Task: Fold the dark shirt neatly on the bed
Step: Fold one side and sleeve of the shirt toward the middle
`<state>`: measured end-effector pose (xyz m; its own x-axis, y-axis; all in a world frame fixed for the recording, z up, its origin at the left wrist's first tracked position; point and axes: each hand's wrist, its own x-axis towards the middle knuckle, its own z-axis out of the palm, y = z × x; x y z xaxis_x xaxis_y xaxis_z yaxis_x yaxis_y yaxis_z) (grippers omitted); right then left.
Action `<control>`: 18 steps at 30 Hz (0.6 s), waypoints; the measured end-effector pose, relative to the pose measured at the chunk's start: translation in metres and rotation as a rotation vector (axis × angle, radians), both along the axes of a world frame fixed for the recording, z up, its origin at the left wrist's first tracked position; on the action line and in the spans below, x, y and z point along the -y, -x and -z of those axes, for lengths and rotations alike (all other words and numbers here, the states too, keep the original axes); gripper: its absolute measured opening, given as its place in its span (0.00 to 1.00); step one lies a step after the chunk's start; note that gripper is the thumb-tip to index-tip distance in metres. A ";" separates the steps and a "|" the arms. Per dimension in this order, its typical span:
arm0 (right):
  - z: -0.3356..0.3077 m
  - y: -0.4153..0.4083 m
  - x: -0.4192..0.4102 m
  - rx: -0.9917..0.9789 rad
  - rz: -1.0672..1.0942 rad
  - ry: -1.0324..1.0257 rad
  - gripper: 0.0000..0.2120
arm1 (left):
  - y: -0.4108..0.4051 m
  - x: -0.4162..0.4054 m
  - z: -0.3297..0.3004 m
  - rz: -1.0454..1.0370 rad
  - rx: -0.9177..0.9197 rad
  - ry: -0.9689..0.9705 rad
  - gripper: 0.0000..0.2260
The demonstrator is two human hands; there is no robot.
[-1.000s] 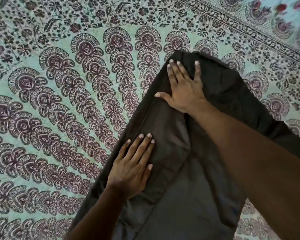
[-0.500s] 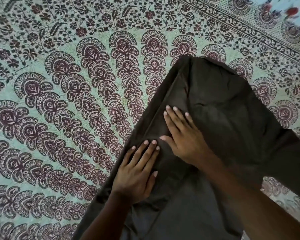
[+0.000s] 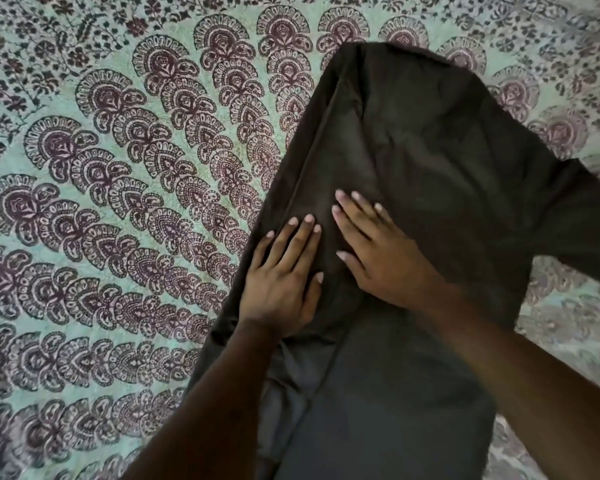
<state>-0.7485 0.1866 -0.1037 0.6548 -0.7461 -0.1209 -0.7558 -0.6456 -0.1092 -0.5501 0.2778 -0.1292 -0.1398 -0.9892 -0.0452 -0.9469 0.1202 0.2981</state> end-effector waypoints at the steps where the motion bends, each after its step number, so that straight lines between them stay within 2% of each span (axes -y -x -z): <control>1: 0.005 0.008 -0.016 -0.029 0.004 -0.034 0.32 | -0.001 -0.001 0.000 0.003 -0.007 0.014 0.31; 6: 0.001 0.010 -0.053 -0.036 0.177 -0.063 0.28 | -0.002 -0.003 -0.012 0.007 -0.043 -0.011 0.32; 9: -0.004 -0.005 -0.085 -0.004 0.131 -0.076 0.29 | -0.008 -0.022 -0.031 -0.085 -0.092 0.048 0.25; 11: -0.004 -0.016 -0.117 0.002 0.111 -0.109 0.32 | -0.024 -0.047 -0.040 0.001 -0.175 0.045 0.19; 12: -0.003 -0.020 -0.135 0.004 0.108 -0.128 0.33 | -0.034 -0.064 -0.043 0.091 -0.211 -0.006 0.20; 13: -0.002 -0.025 -0.152 0.008 0.110 -0.153 0.34 | -0.046 -0.079 -0.044 0.184 -0.204 -0.080 0.26; 16: -0.004 -0.033 -0.203 0.001 0.160 -0.221 0.37 | -0.078 -0.117 -0.043 0.427 -0.010 -0.309 0.54; 18: -0.007 -0.035 -0.229 -0.025 0.184 -0.221 0.39 | -0.086 -0.126 -0.040 0.518 0.064 -0.377 0.65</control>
<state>-0.7131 0.4155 -0.0965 0.5058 -0.8059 -0.3078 -0.8622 -0.4602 -0.2118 -0.4637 0.4036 -0.0896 -0.5806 -0.7086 -0.4009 -0.8116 0.4647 0.3541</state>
